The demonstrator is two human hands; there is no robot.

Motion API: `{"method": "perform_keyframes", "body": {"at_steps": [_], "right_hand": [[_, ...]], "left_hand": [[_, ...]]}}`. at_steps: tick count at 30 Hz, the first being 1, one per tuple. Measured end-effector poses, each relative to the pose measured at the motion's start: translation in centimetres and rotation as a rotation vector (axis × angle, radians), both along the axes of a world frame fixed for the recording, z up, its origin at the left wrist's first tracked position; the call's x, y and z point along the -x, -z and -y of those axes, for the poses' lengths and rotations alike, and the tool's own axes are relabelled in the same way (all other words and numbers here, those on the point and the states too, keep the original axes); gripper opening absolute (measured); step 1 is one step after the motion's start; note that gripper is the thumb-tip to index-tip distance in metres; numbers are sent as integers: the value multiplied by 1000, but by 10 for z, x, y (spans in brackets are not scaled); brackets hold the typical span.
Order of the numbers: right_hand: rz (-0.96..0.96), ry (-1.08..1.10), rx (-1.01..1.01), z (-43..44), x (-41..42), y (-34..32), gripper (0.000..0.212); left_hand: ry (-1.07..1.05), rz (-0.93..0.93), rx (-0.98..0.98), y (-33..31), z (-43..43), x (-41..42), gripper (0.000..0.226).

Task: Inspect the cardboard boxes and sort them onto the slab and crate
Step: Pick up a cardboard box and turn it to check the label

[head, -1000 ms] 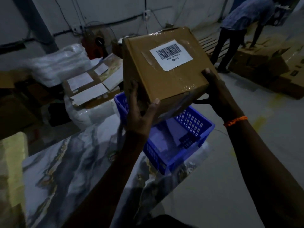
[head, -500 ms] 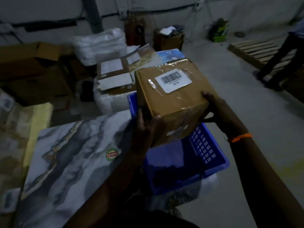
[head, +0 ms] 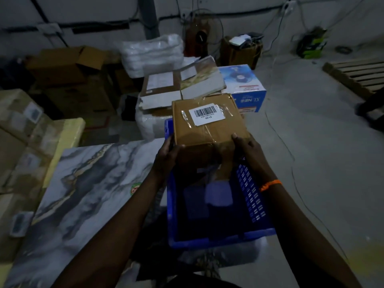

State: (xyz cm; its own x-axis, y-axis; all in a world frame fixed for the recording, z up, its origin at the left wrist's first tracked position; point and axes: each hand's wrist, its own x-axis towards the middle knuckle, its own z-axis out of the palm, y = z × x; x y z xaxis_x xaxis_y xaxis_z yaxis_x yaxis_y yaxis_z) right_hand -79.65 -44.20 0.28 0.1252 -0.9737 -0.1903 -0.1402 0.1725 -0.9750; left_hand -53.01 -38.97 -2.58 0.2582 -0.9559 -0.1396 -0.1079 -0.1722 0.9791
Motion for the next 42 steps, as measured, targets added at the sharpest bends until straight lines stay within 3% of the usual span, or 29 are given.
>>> {"method": "perform_keyframes", "body": {"at_steps": [5, 8, 12, 16, 19, 21, 25, 30, 37, 42], "right_hand": [[28, 53, 10, -8, -8, 7, 66], [-19, 138, 17, -17, -16, 16, 76], [-148, 252, 69, -30, -31, 28, 82], [-324, 250, 159, -64, -46, 34, 72], [-543, 247, 168, -90, -46, 57, 93], [-677, 259, 132, -114, -49, 71, 100], [-902, 220, 119, -166, -64, 79, 83], [-1151, 170, 201, -220, -85, 94, 79], [-1063, 180, 366, -314, -154, 120, 81], [-961, 100, 326, -394, -225, 152, 79]], "left_hand": [[138, 52, 21, 2, 3, -13, 71], [189, 181, 23, 3, 0, -19, 79], [237, 482, 146, 14, -5, -31, 78], [323, 895, 265, 38, 0, -61, 73], [410, 1082, 281, 59, -13, -83, 73], [458, 1129, 279, 72, -29, -96, 76], [547, 1127, 242, 86, -64, -117, 73], [540, 1157, 277, 91, -125, -141, 75], [505, 1168, 230, 99, -255, -200, 74], [574, 1174, 103, 125, -359, -258, 76]]}}
